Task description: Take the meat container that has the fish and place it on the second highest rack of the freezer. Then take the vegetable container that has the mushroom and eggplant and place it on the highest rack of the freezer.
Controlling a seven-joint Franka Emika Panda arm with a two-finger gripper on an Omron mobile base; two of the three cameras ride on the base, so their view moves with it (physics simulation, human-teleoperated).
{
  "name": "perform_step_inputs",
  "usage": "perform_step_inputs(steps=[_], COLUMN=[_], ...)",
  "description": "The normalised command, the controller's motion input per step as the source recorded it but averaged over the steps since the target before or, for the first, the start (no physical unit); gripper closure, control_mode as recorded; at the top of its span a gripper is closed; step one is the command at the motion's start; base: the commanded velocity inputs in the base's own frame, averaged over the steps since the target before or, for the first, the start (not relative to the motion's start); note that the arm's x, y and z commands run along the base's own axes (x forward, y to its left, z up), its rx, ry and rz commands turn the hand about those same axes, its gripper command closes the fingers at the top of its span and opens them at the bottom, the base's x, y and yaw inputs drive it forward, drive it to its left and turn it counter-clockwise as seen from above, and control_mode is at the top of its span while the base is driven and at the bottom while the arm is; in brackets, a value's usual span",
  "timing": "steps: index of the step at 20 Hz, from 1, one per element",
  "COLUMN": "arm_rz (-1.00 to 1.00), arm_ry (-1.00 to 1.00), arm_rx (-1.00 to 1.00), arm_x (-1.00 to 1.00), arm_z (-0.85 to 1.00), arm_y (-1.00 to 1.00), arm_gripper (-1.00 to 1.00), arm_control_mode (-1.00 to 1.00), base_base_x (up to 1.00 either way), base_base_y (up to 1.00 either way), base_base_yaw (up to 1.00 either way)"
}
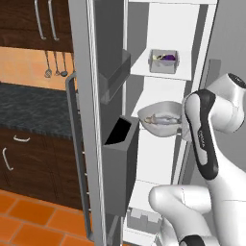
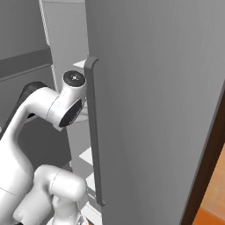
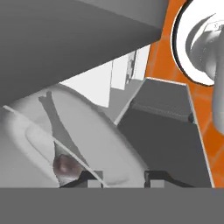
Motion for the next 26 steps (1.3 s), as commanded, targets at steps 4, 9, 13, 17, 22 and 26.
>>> perform_step_inputs(steps=[4,9,13,17,22,26], arm_rz=[-0.30,-0.17,-0.17,-0.05,0.00,0.00], arm_ry=[-0.09,-0.11,0.00,0.01,0.10,0.17], arm_rx=[0.00,0.00,0.01,0.02,0.01,0.04], arm_x=[-0.53,0.16,0.62,0.41,0.54,0.58], arm_z=[-0.12,0.07,0.04,0.00,0.00,-0.05], arm_y=[0.00,0.02,0.00,0.05,-0.14,-0.07], arm_gripper=[1.00,1.00,1.00,1.00,1.00,1.00], arm_control_mode=[-1.00,-1.00,-1.00,-1.00,-1.00,-1.00], base_base_x=[0.00,0.00,0.00,0.00,0.00,0.00], base_base_y=[0.00,0.00,0.00,0.00,0.00,0.00], base_base_yaw=[0.00,0.00,0.00,0.00,0.00,0.00])
